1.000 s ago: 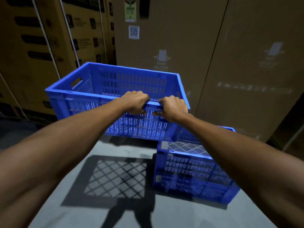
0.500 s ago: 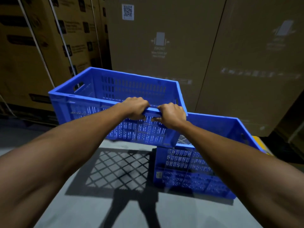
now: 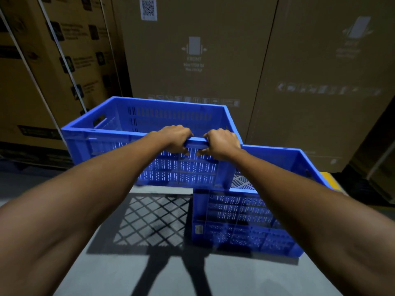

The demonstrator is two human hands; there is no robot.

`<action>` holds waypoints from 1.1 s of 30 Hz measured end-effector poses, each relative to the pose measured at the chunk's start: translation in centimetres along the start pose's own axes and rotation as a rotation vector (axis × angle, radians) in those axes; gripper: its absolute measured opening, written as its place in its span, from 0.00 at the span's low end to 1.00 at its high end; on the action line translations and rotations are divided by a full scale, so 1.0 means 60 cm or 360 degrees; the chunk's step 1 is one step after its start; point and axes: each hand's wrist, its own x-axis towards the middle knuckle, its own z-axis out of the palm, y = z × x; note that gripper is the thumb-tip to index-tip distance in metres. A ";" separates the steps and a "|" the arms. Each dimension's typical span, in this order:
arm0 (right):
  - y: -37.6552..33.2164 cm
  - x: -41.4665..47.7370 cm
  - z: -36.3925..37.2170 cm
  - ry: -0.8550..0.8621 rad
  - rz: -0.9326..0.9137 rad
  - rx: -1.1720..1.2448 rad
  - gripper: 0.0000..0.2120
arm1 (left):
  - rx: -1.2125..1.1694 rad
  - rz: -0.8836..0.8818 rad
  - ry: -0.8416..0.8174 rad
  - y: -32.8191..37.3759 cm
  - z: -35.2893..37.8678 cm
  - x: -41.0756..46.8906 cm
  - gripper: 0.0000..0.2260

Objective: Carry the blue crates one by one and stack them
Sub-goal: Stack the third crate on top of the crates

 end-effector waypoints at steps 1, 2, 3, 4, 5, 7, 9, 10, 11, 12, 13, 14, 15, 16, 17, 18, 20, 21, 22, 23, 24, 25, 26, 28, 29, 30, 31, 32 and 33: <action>0.003 0.001 0.000 -0.0007 0.0001 0.0003 0.19 | 0.0006 0.0002 -0.0007 0.002 -0.001 0.003 0.14; 0.007 0.001 0.000 -0.0019 0.0008 0.0006 0.19 | 0.0007 0.0006 -0.0014 0.005 -0.002 0.006 0.14; 0.011 0.001 -0.002 -0.0036 0.0020 0.0006 0.19 | 0.0000 0.0010 -0.0021 0.009 -0.002 0.009 0.14; 0.016 0.000 -0.004 -0.0060 0.0034 0.0005 0.19 | -0.0007 0.0008 -0.0027 0.014 -0.002 0.012 0.14; 0.023 -0.001 -0.007 -0.0081 0.0044 0.0001 0.19 | -0.0006 0.0006 -0.0025 0.020 -0.001 0.016 0.14; 0.038 -0.006 -0.014 -0.0116 0.0057 -0.0010 0.20 | -0.0007 0.0010 -0.0025 0.033 -0.001 0.024 0.14; 0.054 -0.014 -0.020 -0.0135 0.0072 -0.0020 0.21 | -0.0037 0.0029 -0.0030 0.049 -0.001 0.033 0.15; 0.061 -0.019 -0.022 -0.0139 0.0080 -0.0023 0.22 | -0.0041 0.0044 -0.0029 0.058 -0.001 0.036 0.16; 0.069 -0.023 -0.023 -0.0141 0.0087 -0.0026 0.22 | -0.0038 0.0053 -0.0024 0.067 -0.002 0.039 0.16; 0.076 -0.027 -0.026 -0.0144 0.0095 -0.0030 0.23 | -0.0034 0.0056 -0.0022 0.076 -0.002 0.043 0.16; 0.084 -0.031 -0.028 -0.0148 0.0104 -0.0029 0.23 | -0.0035 0.0057 -0.0021 0.084 -0.003 0.047 0.17; 0.093 -0.035 -0.030 -0.0152 0.0113 -0.0035 0.22 | -0.0042 0.0059 -0.0020 0.094 -0.002 0.052 0.17; 0.104 -0.040 -0.032 -0.0157 0.0123 -0.0040 0.22 | -0.0051 0.0060 -0.0020 0.104 -0.002 0.057 0.16; 0.115 -0.045 -0.035 -0.0162 0.0137 -0.0044 0.22 | -0.0058 0.0066 -0.0020 0.115 -0.002 0.064 0.16; 0.127 -0.051 -0.037 -0.0161 0.0149 -0.0044 0.22 | -0.0061 0.0075 -0.0018 0.126 -0.001 0.071 0.16; 0.138 -0.056 -0.040 -0.0157 0.0159 -0.0046 0.22 | -0.0061 0.0085 -0.0016 0.139 -0.002 0.076 0.15; 0.161 -0.067 -0.046 -0.0154 0.0168 -0.0054 0.21 | -0.0066 0.0095 -0.0016 0.163 -0.004 0.086 0.14; 0.172 -0.072 -0.048 -0.0152 0.0174 -0.0055 0.21 | -0.0073 0.0095 -0.0014 0.174 -0.004 0.091 0.14; 0.181 -0.077 -0.050 -0.0150 0.0178 -0.0055 0.20 | -0.0082 0.0096 -0.0012 0.184 -0.004 0.095 0.14; 0.191 -0.081 -0.051 -0.0145 0.0181 -0.0055 0.20 | -0.0088 0.0098 -0.0009 0.194 -0.004 0.099 0.15; 0.199 -0.086 -0.053 -0.0140 0.0187 -0.0055 0.20 | -0.0094 0.0101 -0.0010 0.203 -0.004 0.104 0.16; 0.208 -0.091 -0.055 -0.0139 0.0198 -0.0051 0.20 | -0.0105 0.0104 -0.0014 0.212 -0.004 0.109 0.16; 0.216 -0.095 -0.057 -0.0139 0.0209 -0.0050 0.20 | -0.0113 0.0107 -0.0019 0.221 -0.004 0.113 0.16; 0.232 -0.103 -0.062 -0.0147 0.0223 -0.0054 0.21 | -0.0117 0.0119 -0.0026 0.238 -0.006 0.121 0.15; 0.240 -0.107 -0.064 -0.0152 0.0229 -0.0054 0.21 | -0.0120 0.0123 -0.0028 0.246 -0.006 0.126 0.14; 0.249 -0.111 -0.067 -0.0151 0.0235 -0.0053 0.21 | -0.0122 0.0126 -0.0031 0.255 -0.007 0.130 0.14; 0.257 -0.114 -0.068 -0.0146 0.0238 -0.0051 0.22 | -0.0121 0.0128 -0.0033 0.264 -0.008 0.134 0.14; 0.266 -0.118 -0.070 -0.0139 0.0238 -0.0057 0.21 | -0.0119 0.0130 -0.0035 0.273 -0.008 0.137 0.15; 0.274 -0.121 -0.071 -0.0132 0.0240 -0.0064 0.21 | -0.0120 0.0131 -0.0041 0.282 -0.009 0.142 0.15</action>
